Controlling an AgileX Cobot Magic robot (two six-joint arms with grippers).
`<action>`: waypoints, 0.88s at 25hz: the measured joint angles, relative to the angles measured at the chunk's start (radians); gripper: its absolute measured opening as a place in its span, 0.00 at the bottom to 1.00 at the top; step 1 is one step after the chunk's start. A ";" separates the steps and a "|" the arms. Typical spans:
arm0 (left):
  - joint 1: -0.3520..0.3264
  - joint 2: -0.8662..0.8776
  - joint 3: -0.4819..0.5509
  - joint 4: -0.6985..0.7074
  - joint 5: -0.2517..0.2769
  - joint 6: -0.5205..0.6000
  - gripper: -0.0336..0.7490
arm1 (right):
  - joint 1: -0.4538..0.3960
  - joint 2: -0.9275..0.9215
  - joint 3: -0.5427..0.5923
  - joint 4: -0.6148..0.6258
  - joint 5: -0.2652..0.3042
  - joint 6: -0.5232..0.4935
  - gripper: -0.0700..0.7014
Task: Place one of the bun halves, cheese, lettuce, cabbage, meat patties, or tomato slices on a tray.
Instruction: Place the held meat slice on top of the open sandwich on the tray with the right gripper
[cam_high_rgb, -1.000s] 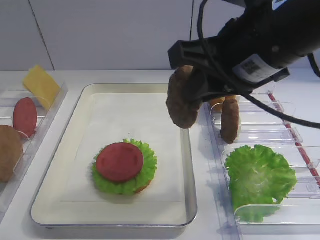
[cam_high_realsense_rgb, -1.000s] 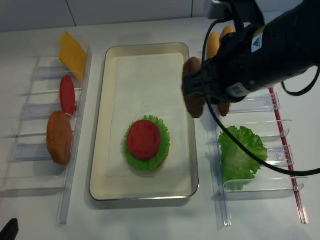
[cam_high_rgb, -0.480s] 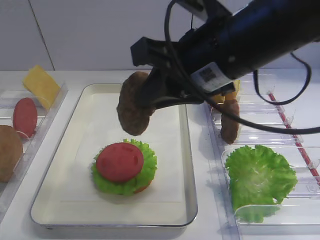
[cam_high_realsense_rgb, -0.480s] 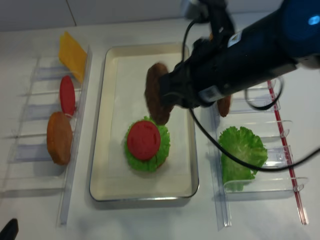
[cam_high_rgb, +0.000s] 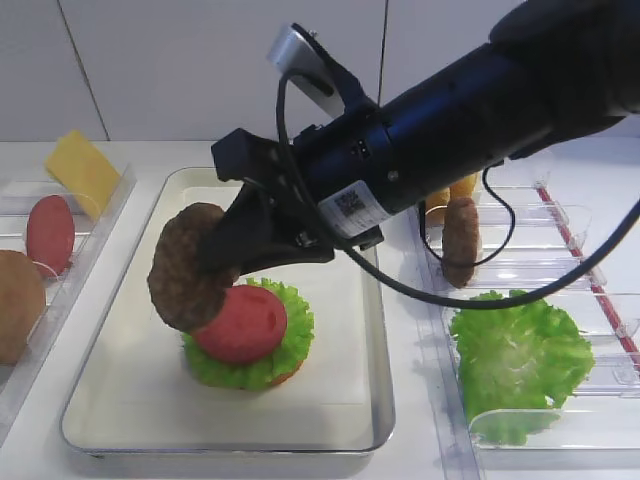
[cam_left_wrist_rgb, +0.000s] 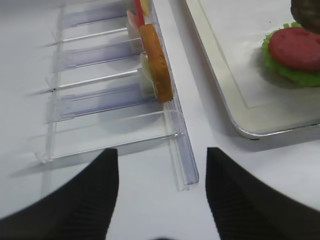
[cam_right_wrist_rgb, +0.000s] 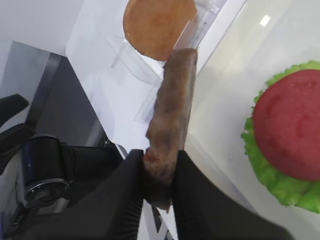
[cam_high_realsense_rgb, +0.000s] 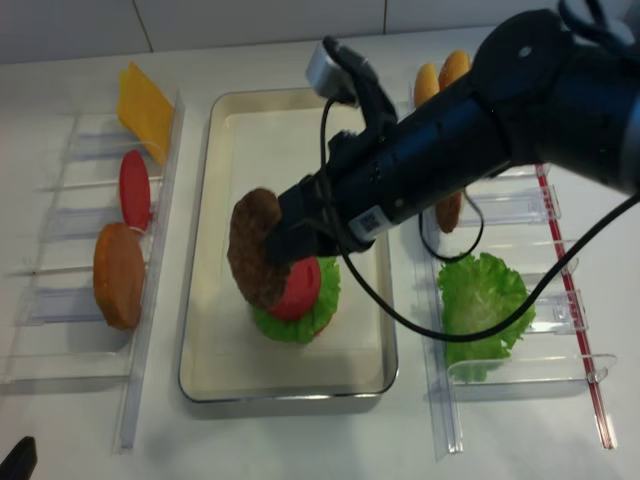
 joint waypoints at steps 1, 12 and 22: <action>0.000 0.000 0.000 0.000 0.000 0.000 0.53 | -0.007 0.010 0.000 0.019 0.011 -0.010 0.30; 0.000 0.000 0.000 0.000 0.000 -0.002 0.53 | -0.099 0.152 0.000 0.251 0.267 -0.161 0.30; 0.000 0.000 0.000 0.000 -0.002 -0.002 0.53 | -0.141 0.256 0.000 0.287 0.269 -0.186 0.30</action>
